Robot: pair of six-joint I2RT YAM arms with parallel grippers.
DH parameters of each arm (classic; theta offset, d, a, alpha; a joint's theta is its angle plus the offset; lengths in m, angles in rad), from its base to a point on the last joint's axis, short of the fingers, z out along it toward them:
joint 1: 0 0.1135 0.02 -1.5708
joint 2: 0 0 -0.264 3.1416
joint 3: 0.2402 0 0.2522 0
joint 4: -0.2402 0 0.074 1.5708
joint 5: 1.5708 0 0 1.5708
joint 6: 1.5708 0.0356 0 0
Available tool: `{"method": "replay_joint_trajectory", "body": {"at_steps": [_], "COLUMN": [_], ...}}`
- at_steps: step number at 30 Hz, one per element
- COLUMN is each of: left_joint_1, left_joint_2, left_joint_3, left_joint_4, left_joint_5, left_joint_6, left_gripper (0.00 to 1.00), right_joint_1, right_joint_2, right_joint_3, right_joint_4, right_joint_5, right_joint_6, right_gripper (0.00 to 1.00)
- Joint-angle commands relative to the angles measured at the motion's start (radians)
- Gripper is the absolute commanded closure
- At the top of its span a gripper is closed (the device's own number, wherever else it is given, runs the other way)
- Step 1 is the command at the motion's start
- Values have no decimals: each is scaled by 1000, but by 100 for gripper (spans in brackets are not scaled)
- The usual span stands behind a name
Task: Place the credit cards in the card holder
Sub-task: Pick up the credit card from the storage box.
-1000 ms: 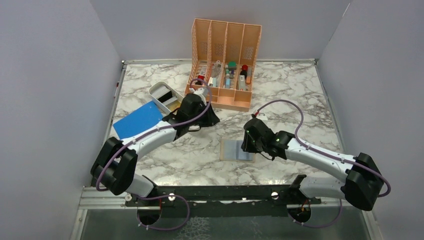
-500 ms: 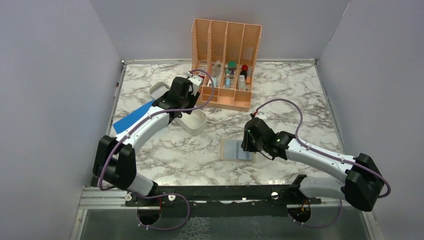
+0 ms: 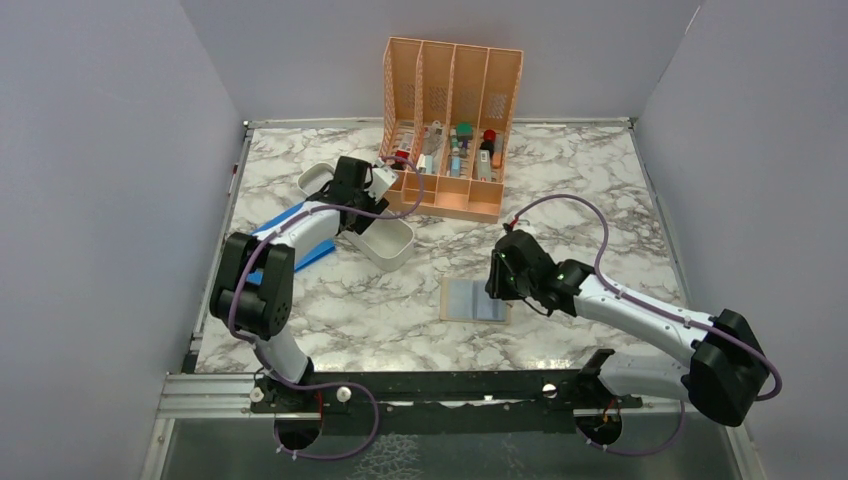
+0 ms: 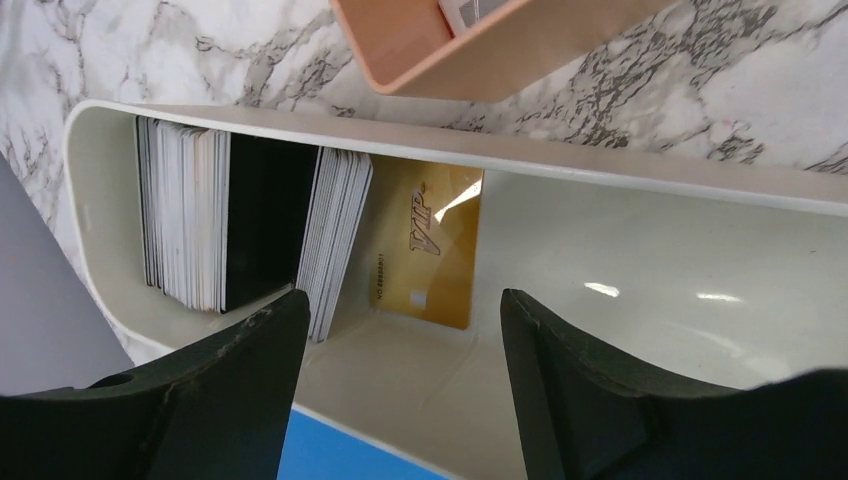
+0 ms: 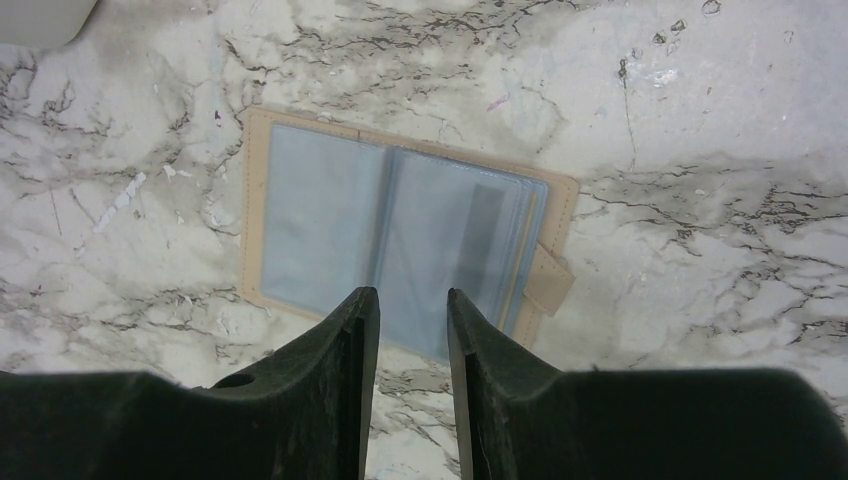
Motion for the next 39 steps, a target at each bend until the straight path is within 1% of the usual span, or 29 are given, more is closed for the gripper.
{"method": "replay_joint_trajectory", "body": {"at_steps": [1,3,6,10,12,17,20,22,26,29,31,34,36,38,39], "left_joint_1": [7,7,14,34,47,61,65,68,80,82,82,82,82,82,82], "left_joint_2": [51,74,102,126,146,187,226,243,263,271,277,281,288,294,296], "left_joint_3": [21,8,-4,2,43,112,161,180,213,226,229,232,236,239,241], "left_joint_4": [92,145,220,287,249,189,149,138,114,99,89,79,73,65,62], "left_joint_5": [-65,-107,-160,-148,-131,-150,-192,-218,-222,-215,-216,-221,-225,-233,-233], "left_joint_6": [86,114,142,142,131,121,119,119,105,105,109,117,121,125,127], "left_gripper": [25,22,22,24,29,30,34,38,44,46,46,37,34,33,34], "right_joint_1": [-13,-18,-23,-27,-29,-34,-38,-39,-41,-41,-43,-43,-43,-43,-44], "right_joint_2": [-19,-15,-5,4,7,1,5,9,19,27,31,34,33,33,33], "right_joint_3": [33,33,32,38,44,49,47,47,44,47,48,49,47,50,50], "right_joint_4": [18,21,25,23,17,13,17,17,22,24,26,25,26,24,24], "right_joint_5": [-15,-19,-25,-31,-33,-27,-31,-36,-41,-42,-45,-45,-46,-46,-46], "right_joint_6": [-19,-20,-29,-32,-31,-33,-32,-31,-31,-32,-34,-34,-35,-37,-37], "right_gripper": [63,63,63,63,63,63,63,63,63,63,63,63,63,63,63]}}
